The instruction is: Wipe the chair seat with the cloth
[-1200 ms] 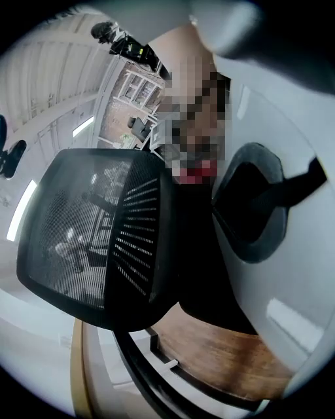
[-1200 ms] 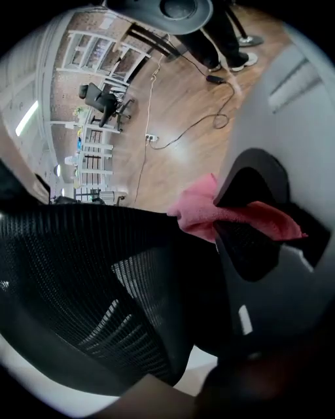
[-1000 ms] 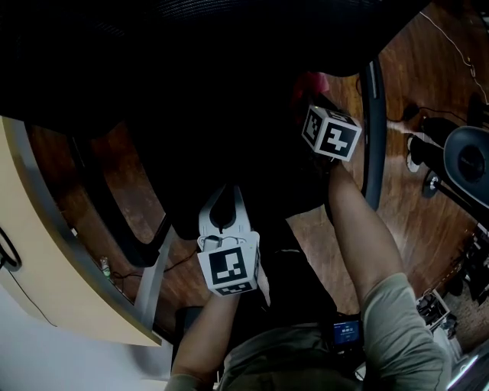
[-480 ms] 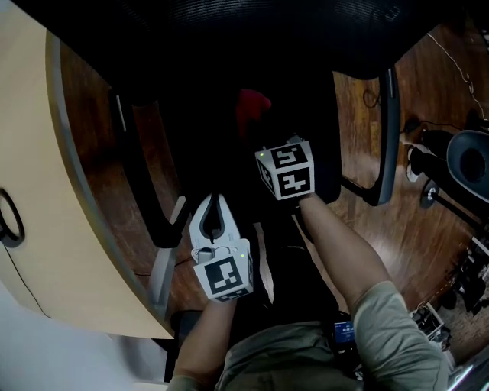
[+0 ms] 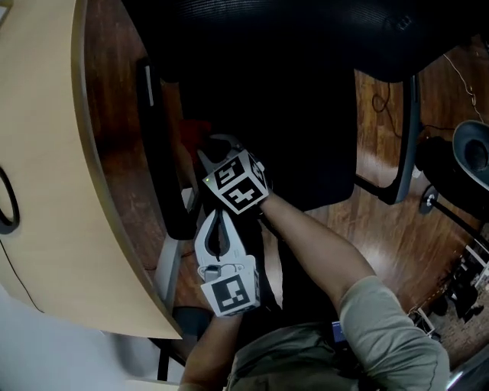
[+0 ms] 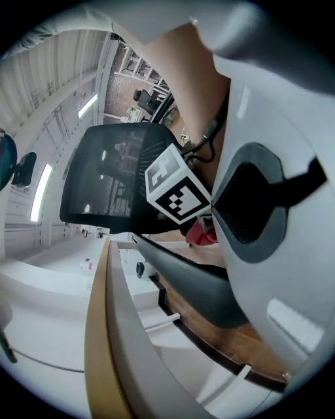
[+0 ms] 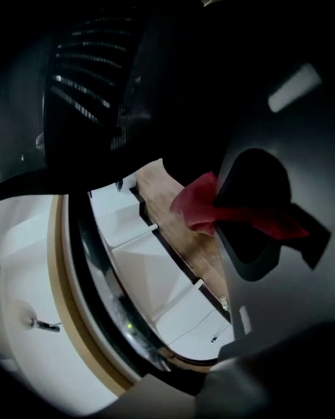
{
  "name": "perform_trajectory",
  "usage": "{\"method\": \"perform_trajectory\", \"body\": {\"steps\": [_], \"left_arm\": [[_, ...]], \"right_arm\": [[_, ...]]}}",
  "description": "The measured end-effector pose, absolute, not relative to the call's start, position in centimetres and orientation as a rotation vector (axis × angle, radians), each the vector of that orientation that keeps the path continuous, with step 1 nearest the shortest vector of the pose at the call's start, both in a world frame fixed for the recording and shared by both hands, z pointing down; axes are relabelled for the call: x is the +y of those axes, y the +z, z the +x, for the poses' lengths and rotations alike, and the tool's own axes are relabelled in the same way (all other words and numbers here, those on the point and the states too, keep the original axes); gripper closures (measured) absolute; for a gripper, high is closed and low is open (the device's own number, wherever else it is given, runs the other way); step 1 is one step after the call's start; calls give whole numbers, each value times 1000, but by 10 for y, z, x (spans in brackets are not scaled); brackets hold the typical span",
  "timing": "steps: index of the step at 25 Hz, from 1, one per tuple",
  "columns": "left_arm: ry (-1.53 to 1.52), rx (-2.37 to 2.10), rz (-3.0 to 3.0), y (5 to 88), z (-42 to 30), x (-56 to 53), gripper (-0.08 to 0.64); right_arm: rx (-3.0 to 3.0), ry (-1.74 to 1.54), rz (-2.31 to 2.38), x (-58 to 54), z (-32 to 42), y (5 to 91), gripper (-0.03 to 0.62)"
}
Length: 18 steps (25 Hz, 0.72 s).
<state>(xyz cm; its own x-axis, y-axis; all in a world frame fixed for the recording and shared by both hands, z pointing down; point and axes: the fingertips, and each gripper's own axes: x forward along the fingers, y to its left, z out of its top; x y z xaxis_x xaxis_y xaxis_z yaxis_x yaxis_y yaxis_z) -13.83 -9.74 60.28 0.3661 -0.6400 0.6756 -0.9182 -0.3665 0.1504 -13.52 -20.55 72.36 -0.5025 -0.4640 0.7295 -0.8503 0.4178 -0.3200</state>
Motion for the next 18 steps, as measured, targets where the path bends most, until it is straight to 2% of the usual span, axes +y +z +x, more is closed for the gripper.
{"method": "perform_trajectory", "body": {"steps": [4,9,18], "left_arm": [[708,-1386,2078,612,-144,-89,555],[719,-1396,2069,619,-140,-88,555],[784,-1224,2190,617,-71,-87,555]], "right_arm": [[-2115,929,1076,-199,-146,745,528],[-2073,933,1133,-199,-123,753,528],[-1867,971,1415,-195,20,751,528]]}}
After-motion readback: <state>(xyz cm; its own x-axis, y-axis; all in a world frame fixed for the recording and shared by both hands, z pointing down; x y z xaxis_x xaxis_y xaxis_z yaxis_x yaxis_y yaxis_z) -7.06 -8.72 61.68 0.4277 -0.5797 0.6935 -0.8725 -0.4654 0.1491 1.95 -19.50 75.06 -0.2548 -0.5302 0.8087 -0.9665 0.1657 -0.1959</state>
